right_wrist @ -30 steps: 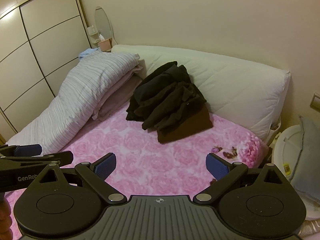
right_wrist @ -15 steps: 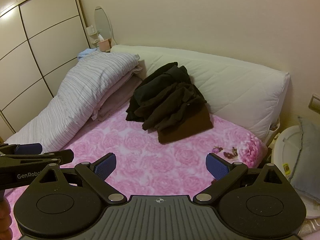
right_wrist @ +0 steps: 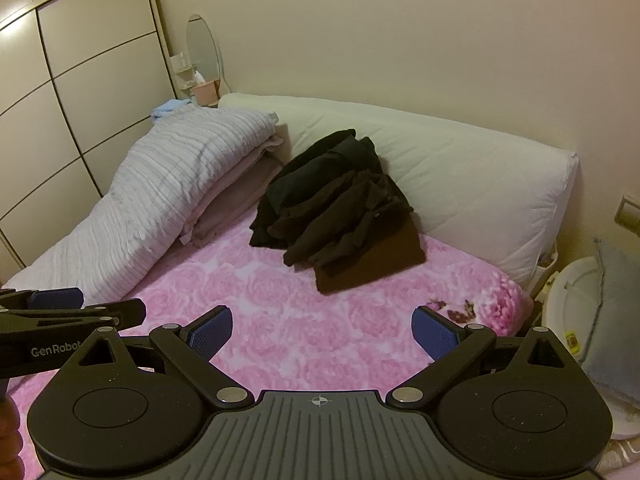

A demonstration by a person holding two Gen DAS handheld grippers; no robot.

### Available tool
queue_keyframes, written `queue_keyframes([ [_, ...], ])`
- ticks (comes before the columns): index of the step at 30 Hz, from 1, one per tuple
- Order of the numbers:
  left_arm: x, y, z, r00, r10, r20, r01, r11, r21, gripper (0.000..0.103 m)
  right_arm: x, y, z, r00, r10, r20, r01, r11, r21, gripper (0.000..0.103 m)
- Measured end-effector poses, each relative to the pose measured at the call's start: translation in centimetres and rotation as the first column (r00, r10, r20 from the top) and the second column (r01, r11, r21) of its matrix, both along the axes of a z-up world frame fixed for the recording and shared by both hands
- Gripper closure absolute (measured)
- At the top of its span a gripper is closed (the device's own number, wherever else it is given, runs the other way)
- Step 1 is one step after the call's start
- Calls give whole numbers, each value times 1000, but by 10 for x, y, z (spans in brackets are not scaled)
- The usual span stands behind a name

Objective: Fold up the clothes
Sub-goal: 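Approach the pile of dark clothes on the pillow with both tools, then grasp the dark brown garment from the pile with both tools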

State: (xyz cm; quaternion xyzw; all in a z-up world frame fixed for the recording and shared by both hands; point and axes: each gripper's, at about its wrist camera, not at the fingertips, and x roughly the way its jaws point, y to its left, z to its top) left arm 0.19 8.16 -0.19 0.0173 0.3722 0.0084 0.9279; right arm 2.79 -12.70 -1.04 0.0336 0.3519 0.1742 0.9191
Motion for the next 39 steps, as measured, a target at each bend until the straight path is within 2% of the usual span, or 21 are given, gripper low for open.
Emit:
queue_keyframes([
  [8,11,6,-1,1000,-1,-4,1,1000,1,32,9,7,-2,1000,0,3,0,1000,1,4],
  [15,20,4,-10,999,-24,-31,24,1000,-17,32,15,4,-10,999,-23,-29,23,1000,-10,4],
  [26,37,0,-37,995,-11,-103,9,1000,-24,32,39,-11,-44,989,-11,-145,10,1000,-8,4],
  [28,41,0,-41,993,1,-116,-4,1000,-26,32,46,-14,-45,989,-7,-146,6,1000,-6,4],
  [33,64,-1,-49,991,35,-132,-41,998,-38,32,67,-17,-43,996,20,-85,-21,1000,-8,4],
  [36,84,-6,-57,988,52,-145,-60,997,-49,32,90,-24,-50,994,37,-99,-33,999,41,4],
  [39,111,-15,-69,984,67,-168,-78,995,-61,33,123,-34,-64,988,42,-150,-30,996,81,4],
])
